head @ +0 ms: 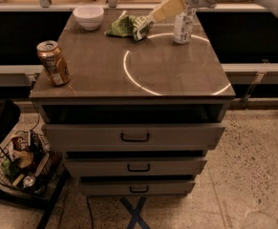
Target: Move green jalapeno chip bag near orange can
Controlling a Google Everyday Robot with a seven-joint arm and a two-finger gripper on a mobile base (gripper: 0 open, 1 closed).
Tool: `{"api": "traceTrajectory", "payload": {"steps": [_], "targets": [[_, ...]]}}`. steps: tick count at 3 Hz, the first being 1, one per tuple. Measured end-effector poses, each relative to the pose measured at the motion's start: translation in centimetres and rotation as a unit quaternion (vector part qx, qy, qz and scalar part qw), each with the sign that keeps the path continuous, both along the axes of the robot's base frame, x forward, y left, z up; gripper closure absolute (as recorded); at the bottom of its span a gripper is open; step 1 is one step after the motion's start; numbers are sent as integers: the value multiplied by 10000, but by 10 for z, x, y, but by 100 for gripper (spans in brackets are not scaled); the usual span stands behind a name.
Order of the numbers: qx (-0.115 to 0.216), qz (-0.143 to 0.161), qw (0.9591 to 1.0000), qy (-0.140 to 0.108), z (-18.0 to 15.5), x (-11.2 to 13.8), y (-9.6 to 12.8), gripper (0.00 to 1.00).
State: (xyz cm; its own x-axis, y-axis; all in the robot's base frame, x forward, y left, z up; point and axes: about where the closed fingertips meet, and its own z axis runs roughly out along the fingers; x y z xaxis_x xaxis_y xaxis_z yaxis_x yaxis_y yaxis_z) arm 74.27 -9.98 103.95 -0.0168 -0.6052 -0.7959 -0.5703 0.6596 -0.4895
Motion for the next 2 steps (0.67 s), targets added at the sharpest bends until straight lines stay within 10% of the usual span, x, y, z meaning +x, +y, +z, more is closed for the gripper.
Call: {"api": "traceTrajectory", "payload": {"steps": [2], "targets": [[397, 447, 9982, -31, -36, 71, 71, 0]]}}
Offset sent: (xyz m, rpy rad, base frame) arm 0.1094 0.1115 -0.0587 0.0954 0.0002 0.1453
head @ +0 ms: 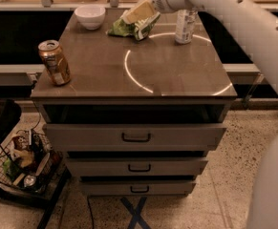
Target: Move green jalapeno chip bag near orange can
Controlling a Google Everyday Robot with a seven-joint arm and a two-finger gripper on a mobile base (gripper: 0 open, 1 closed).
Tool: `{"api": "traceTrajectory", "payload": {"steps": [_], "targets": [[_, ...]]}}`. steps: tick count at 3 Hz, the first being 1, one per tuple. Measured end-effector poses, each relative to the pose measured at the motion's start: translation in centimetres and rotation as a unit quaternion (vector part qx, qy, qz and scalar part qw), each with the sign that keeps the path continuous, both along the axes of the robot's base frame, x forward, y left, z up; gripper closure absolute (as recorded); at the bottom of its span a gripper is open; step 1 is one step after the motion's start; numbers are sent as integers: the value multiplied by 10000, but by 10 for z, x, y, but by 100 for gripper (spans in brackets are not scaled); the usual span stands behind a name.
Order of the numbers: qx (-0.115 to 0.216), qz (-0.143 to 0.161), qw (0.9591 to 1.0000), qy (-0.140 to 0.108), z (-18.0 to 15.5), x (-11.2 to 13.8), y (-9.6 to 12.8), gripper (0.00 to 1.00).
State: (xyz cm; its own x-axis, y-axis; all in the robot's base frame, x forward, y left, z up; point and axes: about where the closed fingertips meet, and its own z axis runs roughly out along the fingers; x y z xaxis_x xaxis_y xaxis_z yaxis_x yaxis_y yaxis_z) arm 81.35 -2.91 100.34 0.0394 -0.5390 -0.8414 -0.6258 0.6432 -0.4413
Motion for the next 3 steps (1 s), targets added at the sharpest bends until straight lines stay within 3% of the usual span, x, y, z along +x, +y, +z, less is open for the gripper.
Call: {"api": "traceTrajectory", "payload": {"steps": [1, 3], "targets": [[-19, 138, 9998, 121, -23, 27, 23, 0], [52, 376, 9974, 608, -74, 76, 50, 0]]}}
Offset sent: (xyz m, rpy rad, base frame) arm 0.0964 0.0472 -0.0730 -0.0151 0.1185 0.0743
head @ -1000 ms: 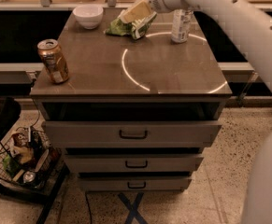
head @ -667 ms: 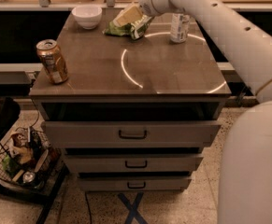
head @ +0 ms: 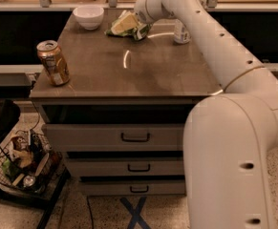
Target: Move green jalapeno chip bag near orange can
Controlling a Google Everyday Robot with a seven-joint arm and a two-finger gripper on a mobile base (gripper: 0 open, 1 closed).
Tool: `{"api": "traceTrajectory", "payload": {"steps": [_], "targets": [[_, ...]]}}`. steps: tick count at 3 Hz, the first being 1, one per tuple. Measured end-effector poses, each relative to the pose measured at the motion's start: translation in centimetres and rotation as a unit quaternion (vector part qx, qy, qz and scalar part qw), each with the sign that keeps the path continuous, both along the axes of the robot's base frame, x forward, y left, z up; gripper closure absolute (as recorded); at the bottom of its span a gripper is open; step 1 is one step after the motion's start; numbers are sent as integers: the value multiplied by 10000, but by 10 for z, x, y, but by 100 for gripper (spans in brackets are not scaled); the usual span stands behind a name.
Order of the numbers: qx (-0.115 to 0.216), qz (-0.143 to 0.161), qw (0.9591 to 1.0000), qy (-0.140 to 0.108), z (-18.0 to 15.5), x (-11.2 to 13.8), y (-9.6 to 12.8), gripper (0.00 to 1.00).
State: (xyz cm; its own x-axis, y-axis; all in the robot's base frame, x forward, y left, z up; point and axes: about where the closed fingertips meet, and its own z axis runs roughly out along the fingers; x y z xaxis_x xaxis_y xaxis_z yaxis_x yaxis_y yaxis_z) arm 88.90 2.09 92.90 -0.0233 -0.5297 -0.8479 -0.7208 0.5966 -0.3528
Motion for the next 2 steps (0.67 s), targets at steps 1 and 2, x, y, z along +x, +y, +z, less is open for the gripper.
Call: {"api": "traceTrajectory", "payload": {"steps": [1, 2], "targets": [[137, 43, 9996, 244, -24, 16, 8, 0], [185, 0, 9991, 393, -45, 31, 11, 17]]}}
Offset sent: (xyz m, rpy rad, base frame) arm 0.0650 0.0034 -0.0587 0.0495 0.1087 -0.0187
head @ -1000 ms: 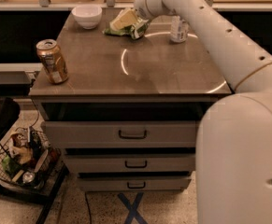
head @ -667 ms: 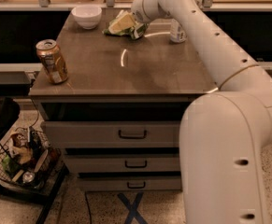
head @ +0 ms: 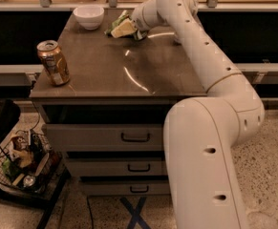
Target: Move green jalapeno chip bag near orange can
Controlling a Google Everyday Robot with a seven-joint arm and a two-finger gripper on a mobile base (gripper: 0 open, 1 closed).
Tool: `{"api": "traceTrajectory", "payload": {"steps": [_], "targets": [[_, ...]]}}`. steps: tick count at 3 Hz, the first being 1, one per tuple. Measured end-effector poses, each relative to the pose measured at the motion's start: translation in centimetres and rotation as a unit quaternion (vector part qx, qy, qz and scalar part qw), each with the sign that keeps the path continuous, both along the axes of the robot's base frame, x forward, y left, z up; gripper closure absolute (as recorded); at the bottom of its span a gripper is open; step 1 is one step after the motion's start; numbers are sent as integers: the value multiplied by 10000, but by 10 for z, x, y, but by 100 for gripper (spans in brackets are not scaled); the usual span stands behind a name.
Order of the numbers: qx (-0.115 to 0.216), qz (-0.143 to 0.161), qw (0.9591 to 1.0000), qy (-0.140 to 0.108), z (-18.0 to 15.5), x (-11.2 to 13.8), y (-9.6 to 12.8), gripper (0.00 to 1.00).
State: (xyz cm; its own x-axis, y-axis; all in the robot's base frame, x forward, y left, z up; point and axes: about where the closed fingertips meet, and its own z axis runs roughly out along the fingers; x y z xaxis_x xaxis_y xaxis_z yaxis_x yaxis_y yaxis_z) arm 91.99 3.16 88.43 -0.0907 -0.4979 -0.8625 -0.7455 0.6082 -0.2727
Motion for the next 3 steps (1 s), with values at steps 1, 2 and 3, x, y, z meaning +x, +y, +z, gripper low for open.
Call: {"api": "traceTrajectory", "payload": {"steps": [1, 2, 3], "targets": [[5, 11, 10000, 10, -3, 2, 3, 49], [3, 25, 10000, 26, -6, 2, 5, 72], [0, 43, 10000, 45, -9, 2, 8, 95]]}}
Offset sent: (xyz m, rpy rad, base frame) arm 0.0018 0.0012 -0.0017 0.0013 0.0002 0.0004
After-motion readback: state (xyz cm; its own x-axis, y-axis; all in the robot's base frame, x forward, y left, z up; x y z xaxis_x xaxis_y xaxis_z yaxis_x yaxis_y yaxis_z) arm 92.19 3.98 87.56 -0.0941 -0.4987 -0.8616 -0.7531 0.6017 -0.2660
